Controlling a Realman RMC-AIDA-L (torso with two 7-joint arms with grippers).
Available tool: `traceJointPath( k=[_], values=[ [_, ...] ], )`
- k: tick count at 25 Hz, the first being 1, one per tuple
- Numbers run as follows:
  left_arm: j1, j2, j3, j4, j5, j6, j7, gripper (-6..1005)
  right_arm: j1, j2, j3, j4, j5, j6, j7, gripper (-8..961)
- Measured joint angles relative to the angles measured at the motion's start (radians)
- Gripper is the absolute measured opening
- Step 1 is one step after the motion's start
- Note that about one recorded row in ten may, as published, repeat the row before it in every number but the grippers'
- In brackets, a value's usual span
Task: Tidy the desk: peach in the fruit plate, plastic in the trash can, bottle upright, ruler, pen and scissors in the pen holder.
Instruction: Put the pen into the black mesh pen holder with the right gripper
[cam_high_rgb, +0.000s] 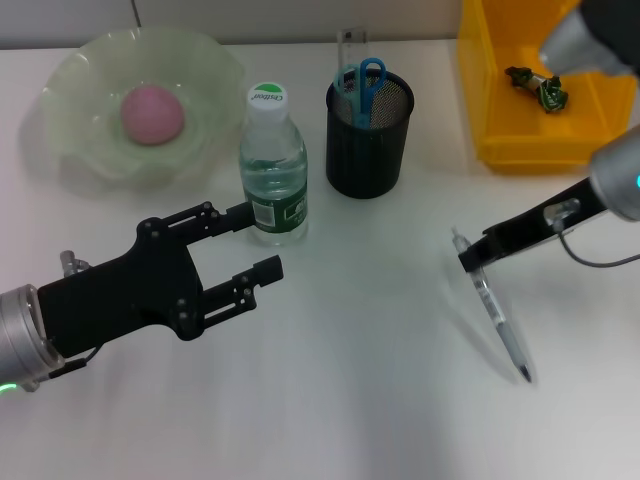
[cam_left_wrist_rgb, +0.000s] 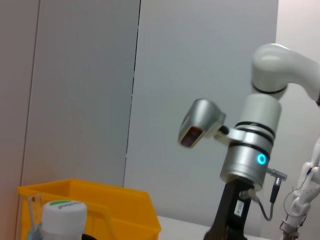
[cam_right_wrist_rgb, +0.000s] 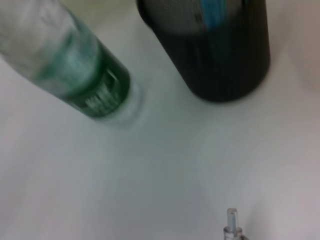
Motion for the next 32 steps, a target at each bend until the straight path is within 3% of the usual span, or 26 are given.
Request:
traceJointPath(
  k=[1, 5, 8, 15, 18, 22, 32],
  values=[
    [0.000, -0.001, 0.000, -0.002, 0.000, 0.000, 0.000, 621, 0.000, 0.000, 0.000, 0.000, 0.000, 0.000, 0.000, 175],
    [0.001, -0.003, 0.000, -0.013, -0.004, 0.002, 0.001, 621, -0.128, -0.001, 0.041, -0.132, 0.187, -0.001, -0.140, 175],
    [-0.004, -0.004, 0.000, -0.028, -0.009, 0.002, 0.006, 621, -0.163, 0.000, 0.076, -0.154, 0.266, -0.001, -0.207, 174],
    [-0.004, -0.002, 0.000, -0.036, -0.029, 0.002, 0.005, 621, -0.243, -0.002, 0.206, -0.088, 0.633, -0.002, -0.583, 175],
    [-0.006, -0.001, 0.000, -0.036, -0.030, 0.003, 0.004, 621, -0.249, -0.002, 0.244, -0.035, 0.718, 0.003, -0.689, 175],
    [-0.008, -0.001, 0.001, -0.036, -0.030, 0.003, 0.004, 621, -0.236, -0.001, 0.283, 0.166, 0.944, 0.016, -0.869, 175],
    [-0.021, -0.002, 0.001, -0.036, -0.030, -0.005, 0.002, 621, -0.128, 0.000, 0.280, 0.422, 1.023, 0.148, -1.160, 176]
  ],
)
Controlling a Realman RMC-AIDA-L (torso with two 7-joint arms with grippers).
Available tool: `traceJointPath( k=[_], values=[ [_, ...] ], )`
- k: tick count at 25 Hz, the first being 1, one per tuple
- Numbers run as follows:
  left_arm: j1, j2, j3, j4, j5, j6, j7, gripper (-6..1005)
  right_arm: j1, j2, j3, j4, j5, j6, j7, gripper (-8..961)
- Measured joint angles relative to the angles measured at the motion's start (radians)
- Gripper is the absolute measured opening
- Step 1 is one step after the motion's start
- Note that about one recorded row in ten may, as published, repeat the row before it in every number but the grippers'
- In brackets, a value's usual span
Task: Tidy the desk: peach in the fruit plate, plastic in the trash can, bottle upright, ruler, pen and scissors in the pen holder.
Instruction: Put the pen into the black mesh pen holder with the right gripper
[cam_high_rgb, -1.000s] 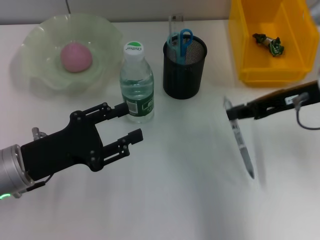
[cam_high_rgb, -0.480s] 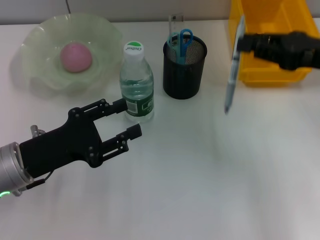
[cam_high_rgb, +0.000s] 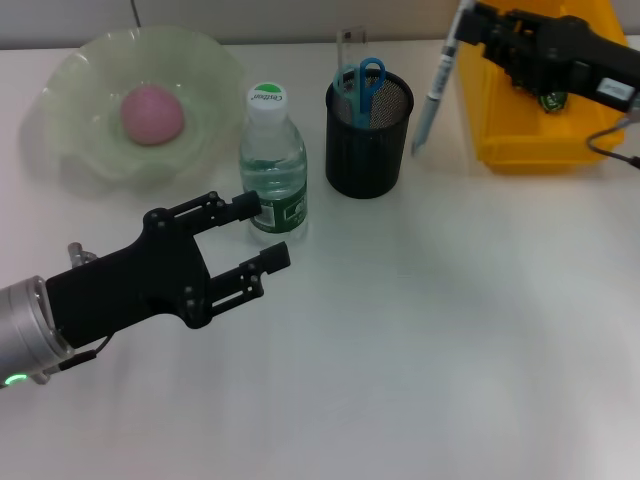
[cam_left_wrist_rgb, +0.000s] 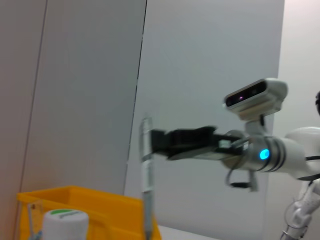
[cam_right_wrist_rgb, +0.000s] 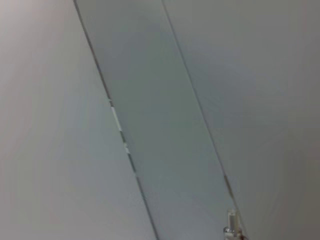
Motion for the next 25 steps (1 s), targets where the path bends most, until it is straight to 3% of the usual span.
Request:
traceJointPath(
  k=[3, 8, 25],
  values=[
    [-0.008, -0.001, 0.012, -0.001, 0.003, 0.003, -0.003, 621, 0.061, 0.002, 0.000, 0.104, 0.015, 0.064, -0.114, 176],
    [-0.012, -0.002, 0.026, -0.002, 0.007, 0.007, -0.003, 620, 0.110, 0.001, -0.004, 0.158, 0.051, 0.090, -0.198, 176],
    [-0.033, -0.002, 0.027, -0.002, 0.002, 0.000, -0.003, 620, 0.194, 0.000, -0.012, 0.272, 0.070, 0.181, -0.346, 175]
  ],
)
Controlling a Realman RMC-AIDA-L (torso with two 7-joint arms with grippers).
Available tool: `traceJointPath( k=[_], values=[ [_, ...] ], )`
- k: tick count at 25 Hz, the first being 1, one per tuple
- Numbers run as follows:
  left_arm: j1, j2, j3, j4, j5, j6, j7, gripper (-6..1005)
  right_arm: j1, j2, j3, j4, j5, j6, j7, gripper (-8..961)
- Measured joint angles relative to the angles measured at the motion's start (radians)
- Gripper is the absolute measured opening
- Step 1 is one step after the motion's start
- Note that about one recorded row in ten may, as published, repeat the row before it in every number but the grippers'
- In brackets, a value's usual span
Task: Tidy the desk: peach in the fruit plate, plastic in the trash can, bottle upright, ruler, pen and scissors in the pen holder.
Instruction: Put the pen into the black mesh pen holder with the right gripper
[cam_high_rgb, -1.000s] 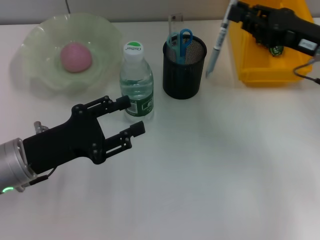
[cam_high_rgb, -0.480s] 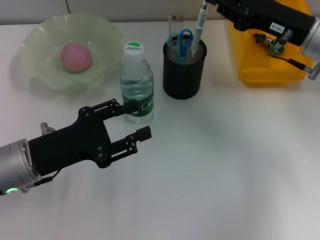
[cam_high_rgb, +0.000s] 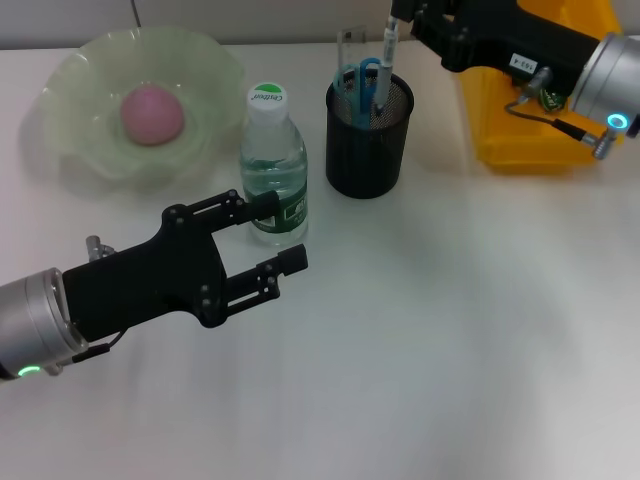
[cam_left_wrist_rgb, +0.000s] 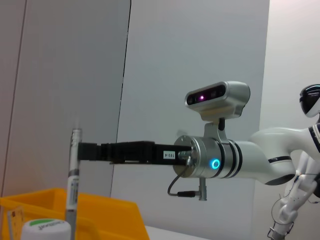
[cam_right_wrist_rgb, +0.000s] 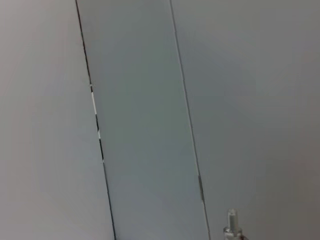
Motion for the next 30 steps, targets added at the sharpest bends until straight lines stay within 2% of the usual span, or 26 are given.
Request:
traceJointPath(
  k=[3, 11, 30],
  values=[
    [-0.003, 0.000, -0.002, -0.001, 0.000, -0.002, 0.000, 620, 0.015, 0.001, 0.000, 0.035, 0.000, 0.022, -0.063, 175],
    [-0.004, 0.000, -0.008, -0.002, 0.000, -0.011, 0.000, 620, 0.040, 0.001, 0.000, 0.083, -0.001, 0.058, -0.080, 175],
    [-0.014, 0.002, -0.004, -0.011, 0.000, -0.017, 0.001, 620, 0.019, -0.001, 0.000, 0.063, -0.002, 0.038, -0.044, 376]
  ],
)
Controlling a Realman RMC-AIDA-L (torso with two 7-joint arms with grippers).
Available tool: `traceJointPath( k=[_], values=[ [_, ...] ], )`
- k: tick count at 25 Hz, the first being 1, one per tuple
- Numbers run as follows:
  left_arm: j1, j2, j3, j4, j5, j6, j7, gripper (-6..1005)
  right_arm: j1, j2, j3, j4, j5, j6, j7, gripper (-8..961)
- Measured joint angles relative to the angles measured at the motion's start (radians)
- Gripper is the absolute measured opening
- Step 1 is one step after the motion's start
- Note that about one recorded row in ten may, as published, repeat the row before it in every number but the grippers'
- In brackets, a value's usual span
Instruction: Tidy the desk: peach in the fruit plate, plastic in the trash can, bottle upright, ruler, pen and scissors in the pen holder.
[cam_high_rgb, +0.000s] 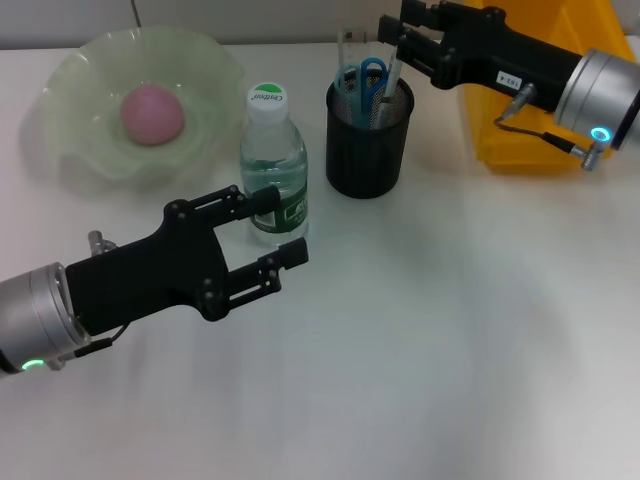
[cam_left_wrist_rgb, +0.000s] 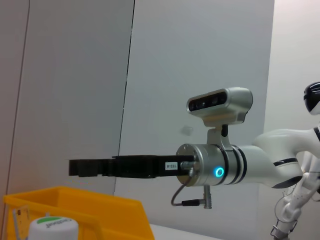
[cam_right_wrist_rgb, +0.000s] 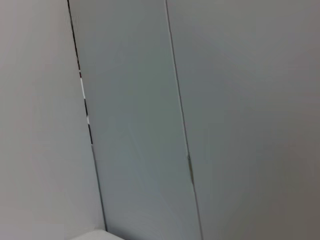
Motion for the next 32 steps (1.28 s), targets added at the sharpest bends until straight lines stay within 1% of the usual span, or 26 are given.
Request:
traceJointPath(
  k=[2, 5, 9, 11, 14, 16, 20, 23, 27, 32],
  values=[
    [0.000, 0.000, 0.001, 0.000, 0.000, 0.004, 0.000, 620, -0.023, -0.001, -0.007, -0.031, -0.004, -0.032, 0.026, 398],
    [-0.001, 0.000, 0.002, 0.000, 0.000, 0.007, -0.001, 620, -0.087, -0.003, -0.036, -0.106, -0.008, -0.100, 0.059, 432],
    [-0.002, 0.000, 0.002, 0.000, 0.000, 0.008, -0.002, 620, -0.199, -0.004, -0.074, -0.237, -0.011, -0.194, 0.090, 559],
    [-0.004, 0.000, 0.002, 0.000, 0.000, 0.013, -0.002, 620, -0.257, -0.004, -0.074, -0.292, -0.019, -0.259, 0.098, 622],
    [-0.008, 0.000, 0.002, 0.000, 0.000, 0.028, -0.005, 620, -0.327, -0.008, -0.065, -0.340, -0.044, -0.371, 0.109, 659],
    [-0.010, 0.001, 0.002, 0.001, 0.001, 0.038, -0.015, 620, -0.361, -0.010, -0.028, -0.368, -0.113, -0.462, 0.115, 684],
    [-0.014, 0.005, 0.013, 0.007, 0.008, 0.047, -0.049, 620, -0.390, -0.006, 0.064, -0.381, -0.267, -0.602, 0.117, 683],
    [-0.014, 0.010, 0.039, 0.012, 0.027, 0.054, -0.065, 620, -0.397, -0.006, 0.097, -0.380, -0.373, -0.669, 0.114, 682],
    [-0.015, 0.012, 0.048, 0.048, 0.119, 0.061, -0.124, 620, -0.391, -0.005, 0.095, -0.382, -0.491, -0.694, 0.116, 683],
    [-0.020, 0.010, 0.048, 0.082, 0.216, 0.061, -0.188, 620, -0.376, -0.004, 0.093, -0.379, -0.523, -0.682, 0.118, 684]
  ],
)
